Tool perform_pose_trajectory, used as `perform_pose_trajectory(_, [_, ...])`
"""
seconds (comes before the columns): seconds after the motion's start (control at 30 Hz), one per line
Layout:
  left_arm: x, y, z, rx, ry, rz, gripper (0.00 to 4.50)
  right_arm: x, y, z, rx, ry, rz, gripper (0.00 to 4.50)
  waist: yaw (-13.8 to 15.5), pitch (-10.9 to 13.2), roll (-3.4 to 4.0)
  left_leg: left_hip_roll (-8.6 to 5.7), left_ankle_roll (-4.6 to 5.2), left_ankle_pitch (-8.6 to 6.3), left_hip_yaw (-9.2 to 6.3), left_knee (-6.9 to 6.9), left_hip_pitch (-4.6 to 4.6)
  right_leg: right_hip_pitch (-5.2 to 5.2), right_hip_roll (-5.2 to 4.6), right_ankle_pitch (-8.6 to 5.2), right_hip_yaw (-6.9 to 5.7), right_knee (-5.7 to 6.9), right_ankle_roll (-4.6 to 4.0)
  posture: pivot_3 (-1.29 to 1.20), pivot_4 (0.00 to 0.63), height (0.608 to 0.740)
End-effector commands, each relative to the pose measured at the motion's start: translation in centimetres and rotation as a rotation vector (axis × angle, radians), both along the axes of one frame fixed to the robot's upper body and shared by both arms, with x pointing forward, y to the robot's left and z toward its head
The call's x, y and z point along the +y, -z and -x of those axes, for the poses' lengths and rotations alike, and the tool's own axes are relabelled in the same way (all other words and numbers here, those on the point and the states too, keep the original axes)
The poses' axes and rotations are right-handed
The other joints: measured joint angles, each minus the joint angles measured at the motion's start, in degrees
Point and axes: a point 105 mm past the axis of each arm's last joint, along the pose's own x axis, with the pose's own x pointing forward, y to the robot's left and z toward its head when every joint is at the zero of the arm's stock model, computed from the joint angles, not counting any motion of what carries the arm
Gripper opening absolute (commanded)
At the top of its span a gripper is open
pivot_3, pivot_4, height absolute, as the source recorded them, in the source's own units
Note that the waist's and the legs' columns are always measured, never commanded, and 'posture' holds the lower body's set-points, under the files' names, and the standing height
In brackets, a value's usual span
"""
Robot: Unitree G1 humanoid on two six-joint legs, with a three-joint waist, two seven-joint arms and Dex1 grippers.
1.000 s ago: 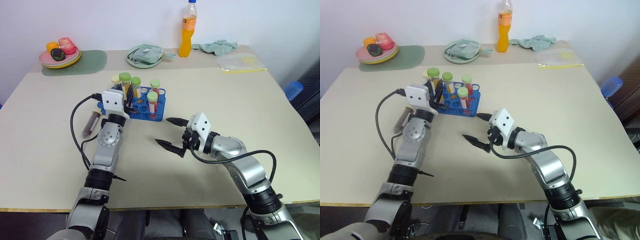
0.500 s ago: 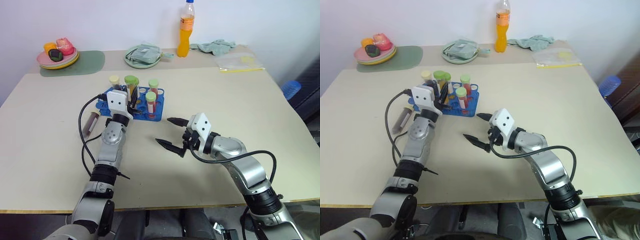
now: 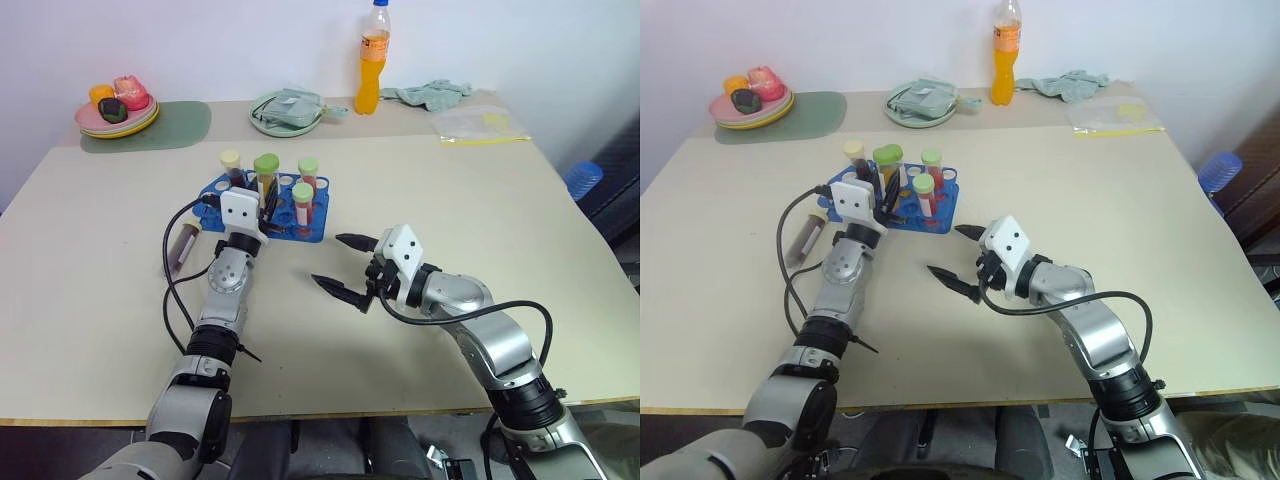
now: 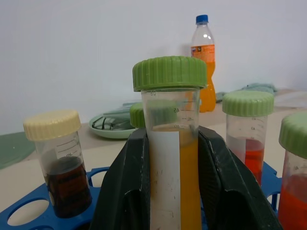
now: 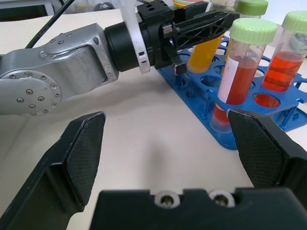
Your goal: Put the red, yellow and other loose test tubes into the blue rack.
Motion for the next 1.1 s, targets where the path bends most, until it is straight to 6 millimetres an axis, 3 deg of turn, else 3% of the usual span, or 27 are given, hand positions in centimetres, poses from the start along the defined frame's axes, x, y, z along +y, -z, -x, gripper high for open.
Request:
perform_pose_trajectory(0.03, [0.8,-2.1,0.2,-0.071,-0.032,0.040,3.28,0.1,-1.6,0.4,-0.062,-0.008,-0.024,4.50,-0.1,0.0,0.00,0.00,0.00,0.00,0.00,0.00,0.00,-0.01,0.00,0.00,0.00,0.00,0.00,0.00,0.150,0.740])
perform_pose_trajectory(0.07, [1.1,-2.8,0.4,-0.086,-0.031,0.065,3.76,0.2,-1.6,0.4,-0.062,-0.009,-0.025,4.50,-0.1,0.0,0.00,0.00,0.00,0.00,0.00,-0.01,0.00,-0.02,0.00,0.00,0.00,0.00,0.00,0.00,0.150,0.740])
perform_pose_trajectory(0.27, [4.0,-8.2,3.5,-0.196,-0.017,0.158,3.76,0.4,-1.6,0.6,-0.048,-0.019,-0.044,4.50,-0.5,0.0,0.01,0.06,0.00,0.00,-0.04,-0.04,0.00,-0.07,0.04,0.00,0.02,0.04,0.00,0.00,0.150,0.740])
perform_pose_trajectory(0.4, [7.4,-11.5,4.7,-0.168,-0.056,0.172,3.76,0.5,-1.5,0.7,-0.038,-0.026,-0.053,4.50,-0.4,0.0,0.01,0.07,0.00,0.00,-0.06,-0.02,0.00,-0.05,0.05,0.00,0.02,0.05,0.00,0.00,0.150,0.740])
perform_pose_trajectory(0.43, [8.7,-11.4,4.3,-0.082,-0.091,0.145,4.31,0.6,-1.4,0.7,-0.036,-0.030,-0.054,4.50,-0.4,0.0,0.01,0.07,0.00,0.00,-0.07,-0.02,0.00,-0.05,0.05,0.00,0.02,0.06,0.00,0.00,0.150,0.740])
perform_pose_trajectory(0.47, [9.7,-11.0,4.0,0.002,-0.126,0.110,4.48,0.6,-1.4,0.7,-0.034,-0.033,-0.055,4.50,-0.4,0.0,0.01,0.07,0.00,0.00,-0.06,-0.03,0.01,-0.05,0.05,0.00,0.02,0.05,-0.01,0.00,0.150,0.740])
perform_pose_trajectory(0.6, [14.1,-7.3,3.6,0.433,-0.275,-0.076,4.48,0.7,-1.3,0.7,-0.029,-0.044,-0.055,4.50,-0.7,0.0,0.03,0.06,0.06,-0.03,-0.05,-0.05,0.04,-0.07,0.10,-0.01,0.03,0.12,0.00,0.00,0.150,0.740])
perform_pose_trajectory(0.7, [15.5,-4.2,4.7,0.820,-0.300,-0.244,4.48,1.0,-1.2,0.8,-0.023,-0.059,-0.061,4.50,-0.9,0.0,-0.02,0.06,0.06,-0.04,-0.06,-0.03,0.03,-0.08,0.11,-0.02,0.02,0.19,0.01,0.00,0.150,0.740])
perform_pose_trajectory(0.77, [15.8,-2.8,5.6,1.044,-0.259,-0.200,4.48,1.2,-1.2,0.8,-0.021,-0.067,-0.064,4.50,-0.6,0.0,-0.04,0.05,0.06,-0.04,-0.08,-0.03,0.03,-0.07,0.11,-0.03,0.00,0.22,0.01,0.00,0.150,0.740])
perform_pose_trajectory(0.87, [15.9,-2.2,5.7,1.193,-0.251,-0.212,4.48,1.4,-1.2,0.7,-0.022,-0.074,-0.066,4.50,-0.5,0.0,-0.05,0.05,0.06,-0.03,-0.06,0.00,0.05,-0.06,0.11,-0.03,0.00,0.26,0.01,0.00,0.150,0.740])
perform_pose_trajectory(1.0, [15.1,-1.5,4.9,1.287,-0.204,-0.250,4.48,1.8,-1.2,0.8,-0.022,-0.085,-0.069,4.50,-0.6,0.0,-0.05,0.05,0.02,-0.01,-0.04,-0.02,0.04,-0.14,0.11,-0.03,0.02,0.31,0.00,0.00,0.150,0.740])
perform_pose_trajectory(1.1, [15.8,-0.5,4.1,1.332,-0.242,-0.310,4.48,1.9,-1.2,0.8,-0.023,-0.080,-0.072,4.50,-0.8,0.0,-0.05,0.06,0.01,-0.01,0.01,-0.04,0.04,-0.18,0.10,-0.03,0.06,0.34,0.00,0.00,0.150,0.740])
